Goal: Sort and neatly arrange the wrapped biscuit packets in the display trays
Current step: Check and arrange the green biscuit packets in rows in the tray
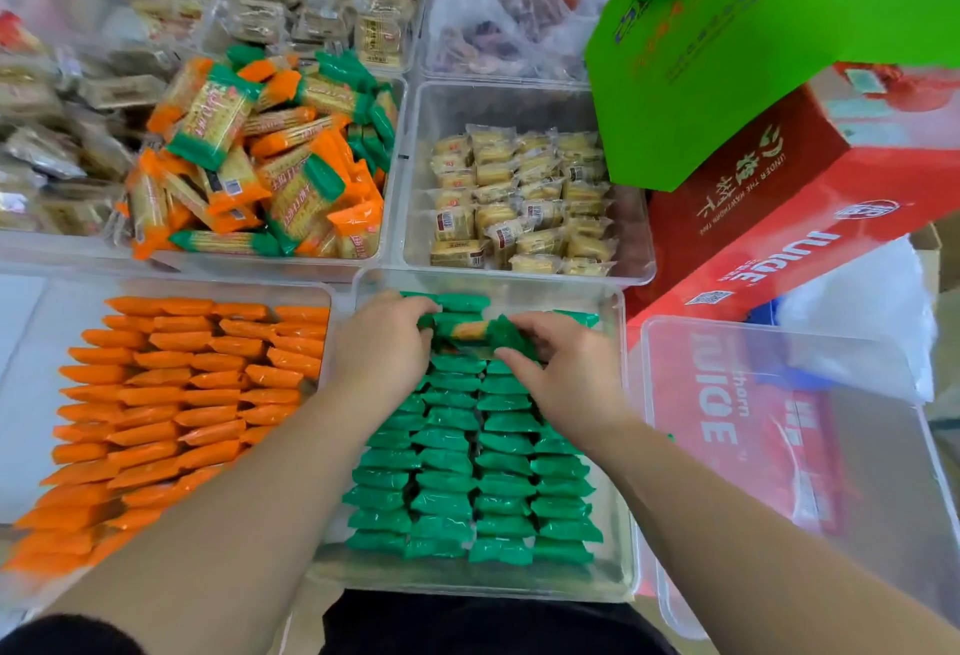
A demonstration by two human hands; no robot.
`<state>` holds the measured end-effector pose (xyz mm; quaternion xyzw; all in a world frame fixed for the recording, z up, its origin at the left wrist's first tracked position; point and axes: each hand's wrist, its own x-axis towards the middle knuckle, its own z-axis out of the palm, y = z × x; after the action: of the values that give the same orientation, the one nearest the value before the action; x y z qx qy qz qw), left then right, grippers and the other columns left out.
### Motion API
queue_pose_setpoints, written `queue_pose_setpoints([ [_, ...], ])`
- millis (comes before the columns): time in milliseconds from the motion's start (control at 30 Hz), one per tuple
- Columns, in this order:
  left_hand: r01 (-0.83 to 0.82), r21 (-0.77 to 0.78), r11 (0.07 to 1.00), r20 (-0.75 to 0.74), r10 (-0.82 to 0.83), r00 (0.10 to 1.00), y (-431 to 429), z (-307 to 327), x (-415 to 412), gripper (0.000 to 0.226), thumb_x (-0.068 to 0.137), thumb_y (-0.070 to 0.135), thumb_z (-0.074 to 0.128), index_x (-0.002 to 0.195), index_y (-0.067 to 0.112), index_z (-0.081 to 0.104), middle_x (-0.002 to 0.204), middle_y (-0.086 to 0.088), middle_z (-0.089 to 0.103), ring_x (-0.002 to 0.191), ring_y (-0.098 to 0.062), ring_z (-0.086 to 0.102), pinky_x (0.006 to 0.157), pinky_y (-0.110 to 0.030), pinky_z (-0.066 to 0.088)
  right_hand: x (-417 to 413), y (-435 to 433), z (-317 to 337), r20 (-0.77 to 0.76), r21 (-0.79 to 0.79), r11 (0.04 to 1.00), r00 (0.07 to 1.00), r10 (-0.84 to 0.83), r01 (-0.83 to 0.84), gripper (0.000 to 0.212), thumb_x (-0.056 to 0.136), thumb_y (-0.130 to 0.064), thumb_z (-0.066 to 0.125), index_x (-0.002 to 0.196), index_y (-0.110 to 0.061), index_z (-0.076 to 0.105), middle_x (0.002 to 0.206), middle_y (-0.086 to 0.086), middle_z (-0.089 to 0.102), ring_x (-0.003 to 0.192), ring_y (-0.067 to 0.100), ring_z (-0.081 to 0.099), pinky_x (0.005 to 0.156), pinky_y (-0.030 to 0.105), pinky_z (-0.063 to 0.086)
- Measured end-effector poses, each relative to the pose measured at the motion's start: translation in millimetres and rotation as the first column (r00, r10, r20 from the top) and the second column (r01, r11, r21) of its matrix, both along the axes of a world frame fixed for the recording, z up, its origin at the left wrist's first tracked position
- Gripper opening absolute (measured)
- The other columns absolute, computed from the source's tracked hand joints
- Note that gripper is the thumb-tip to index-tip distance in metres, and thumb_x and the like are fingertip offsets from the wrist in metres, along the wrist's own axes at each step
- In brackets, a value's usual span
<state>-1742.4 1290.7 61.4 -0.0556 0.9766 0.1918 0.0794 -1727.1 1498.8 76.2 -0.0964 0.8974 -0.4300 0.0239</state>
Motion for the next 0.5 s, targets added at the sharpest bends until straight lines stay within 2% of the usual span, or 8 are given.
queue_pose_setpoints([
  [33, 0.032, -0.039, 0.999, 0.012, -0.032, 0.999, 3, -3, -6, 0.033, 0.095, 0.028, 0.061, 0.128, 0.035, 0.065, 0.118, 0.0, 0.062, 0.104, -0.024, 0.061, 0.078, -0.036, 0.048, -1, -3, -5, -0.036, 0.054, 0.998, 0.999, 0.017, -0.015, 0.032, 0.083, -0.016, 0.081, 0.114, -0.013, 0.074, 0.103, -0.004, 0.073, 0.092, 0.0, 0.06, 0.086, 0.009, 0.047],
  [100, 0.087, -0.085, 0.993, 0.054, -0.083, 0.995, 6, -7, -15, 0.035, 0.094, 0.026, 0.06, 0.127, 0.037, 0.064, 0.12, 0.001, 0.062, 0.107, -0.024, 0.061, 0.083, -0.036, 0.048, -2, -7, -13, -0.089, 0.143, 0.988, 0.994, 0.068, -0.055, 0.034, 0.082, -0.016, 0.081, 0.115, -0.01, 0.073, 0.105, 0.003, 0.074, 0.095, 0.011, 0.065, 0.089, 0.02, 0.049],
  [167, 0.113, -0.087, 0.99, 0.095, -0.104, 0.99, 6, -10, -21, 0.036, 0.093, 0.023, 0.06, 0.126, 0.037, 0.064, 0.122, 0.001, 0.063, 0.11, -0.023, 0.06, 0.085, -0.036, 0.047, -4, -12, -16, -0.14, 0.207, 0.974, 0.982, 0.125, -0.094, 0.035, 0.08, -0.012, 0.082, 0.113, -0.007, 0.073, 0.103, 0.007, 0.075, 0.094, 0.023, 0.07, 0.085, 0.029, 0.053],
  [267, 0.131, -0.072, 0.989, 0.105, -0.123, 0.987, 3, -16, -27, 0.034, 0.092, 0.017, 0.06, 0.12, 0.036, 0.066, 0.119, 0.0, 0.064, 0.107, -0.025, 0.061, 0.084, -0.037, 0.047, -4, -13, -20, -0.161, 0.241, 0.962, 0.972, 0.174, -0.132, 0.034, 0.08, -0.007, 0.081, 0.112, -0.004, 0.072, 0.101, 0.01, 0.074, 0.09, 0.03, 0.071, 0.08, 0.038, 0.059],
  [367, 0.147, -0.032, 0.989, 0.073, -0.145, 0.987, 1, -21, -32, 0.024, 0.093, 0.02, 0.063, 0.114, 0.028, 0.071, 0.116, -0.002, 0.064, 0.105, -0.026, 0.061, 0.082, -0.038, 0.048, -5, -8, -26, -0.164, 0.275, 0.948, 0.964, 0.21, -0.159, 0.033, 0.084, -0.004, 0.076, 0.116, -0.002, 0.07, 0.105, 0.011, 0.072, 0.093, 0.031, 0.069, 0.082, 0.041, 0.06],
  [500, 0.119, 0.044, 0.992, 0.008, -0.12, 0.993, 1, -22, -30, 0.016, 0.092, 0.022, 0.068, 0.106, 0.02, 0.076, 0.108, -0.001, 0.065, 0.101, -0.026, 0.061, 0.078, -0.035, 0.045, 2, -6, -32, -0.173, 0.332, 0.915, 0.939, 0.299, -0.23, 0.035, 0.081, -0.004, 0.079, 0.115, -0.004, 0.071, 0.105, 0.01, 0.07, 0.092, 0.03, 0.069, 0.08, 0.037, 0.059],
])
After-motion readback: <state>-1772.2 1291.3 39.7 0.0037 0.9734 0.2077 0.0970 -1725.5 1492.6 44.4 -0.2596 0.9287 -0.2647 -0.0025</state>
